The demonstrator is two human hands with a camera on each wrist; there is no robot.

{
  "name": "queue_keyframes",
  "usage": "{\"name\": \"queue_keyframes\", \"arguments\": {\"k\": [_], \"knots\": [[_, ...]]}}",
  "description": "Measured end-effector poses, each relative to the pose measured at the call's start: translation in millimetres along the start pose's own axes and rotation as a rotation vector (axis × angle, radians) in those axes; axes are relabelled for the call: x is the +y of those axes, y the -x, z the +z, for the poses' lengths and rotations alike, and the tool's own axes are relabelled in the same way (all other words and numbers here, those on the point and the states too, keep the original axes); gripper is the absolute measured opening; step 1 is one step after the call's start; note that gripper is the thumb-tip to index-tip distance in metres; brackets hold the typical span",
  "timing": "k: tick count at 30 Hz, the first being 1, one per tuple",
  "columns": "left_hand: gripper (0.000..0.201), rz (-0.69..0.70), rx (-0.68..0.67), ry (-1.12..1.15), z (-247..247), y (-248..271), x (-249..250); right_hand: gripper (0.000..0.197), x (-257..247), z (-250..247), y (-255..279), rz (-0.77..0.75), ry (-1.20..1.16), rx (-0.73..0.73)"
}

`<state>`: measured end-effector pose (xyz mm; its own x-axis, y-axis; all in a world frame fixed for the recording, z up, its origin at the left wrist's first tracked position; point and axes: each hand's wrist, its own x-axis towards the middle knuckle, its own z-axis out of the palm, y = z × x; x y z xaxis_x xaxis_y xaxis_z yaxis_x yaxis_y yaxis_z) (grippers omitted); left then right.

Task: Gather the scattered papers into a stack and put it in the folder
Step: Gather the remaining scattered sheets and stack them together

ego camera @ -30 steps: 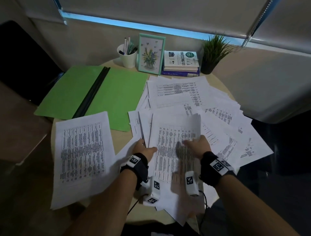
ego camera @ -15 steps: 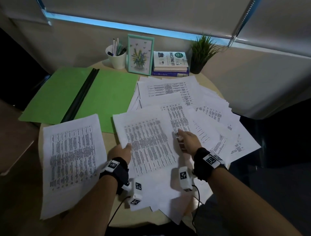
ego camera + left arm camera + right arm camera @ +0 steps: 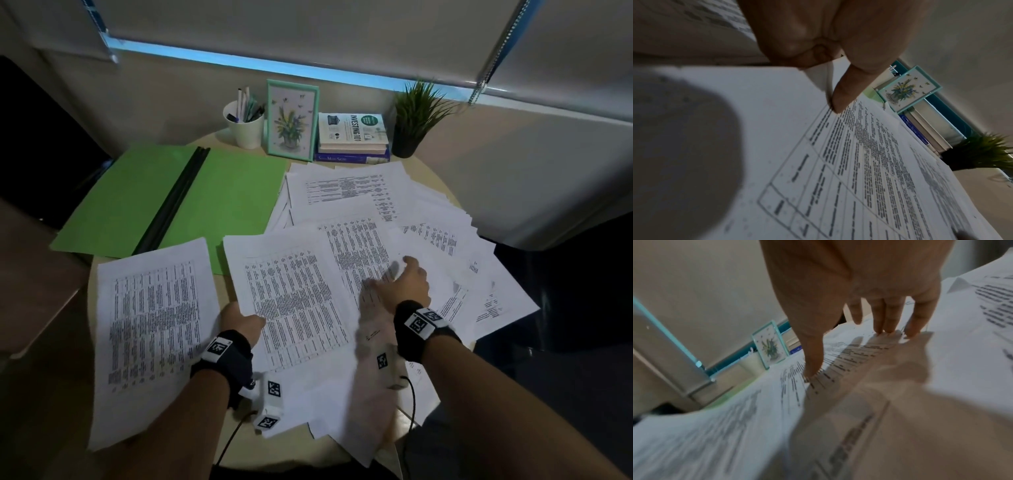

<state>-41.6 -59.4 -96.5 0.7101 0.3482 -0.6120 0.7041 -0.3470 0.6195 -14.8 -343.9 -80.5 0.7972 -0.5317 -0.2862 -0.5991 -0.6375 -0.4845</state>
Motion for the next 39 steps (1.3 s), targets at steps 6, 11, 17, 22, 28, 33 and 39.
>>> {"name": "queue_keyframes", "arguments": {"k": [6,11,17,22,28,33,39], "knots": [[0.036,-0.025,0.018,0.009,-6,-5,-5,0.094,-16,4,-2,0.094,0.098,-0.2],[0.038,-0.03,0.014,0.02,-4,-10,-5,0.031,-20,-5,-9,0.007,0.212,-0.134],[0.039,-0.035,0.011,0.038,-4,-10,-3,0.027,-9,-38,-26,-0.059,-0.524,0.123],[0.053,-0.029,0.01,0.064,-3,-12,-1,0.034,-27,-72,-38,-0.132,-0.732,0.081],[0.082,-0.047,0.02,0.173,-1,-14,-2,0.039,-40,-52,0,-0.046,-0.591,-0.377],[0.091,-0.047,0.041,0.166,-1,-10,1,0.046,-34,8,52,-0.162,-0.136,-0.399],[0.059,-0.004,0.03,-0.08,14,-11,-11,0.063,-8,15,48,-0.072,-0.204,-0.095]]}}
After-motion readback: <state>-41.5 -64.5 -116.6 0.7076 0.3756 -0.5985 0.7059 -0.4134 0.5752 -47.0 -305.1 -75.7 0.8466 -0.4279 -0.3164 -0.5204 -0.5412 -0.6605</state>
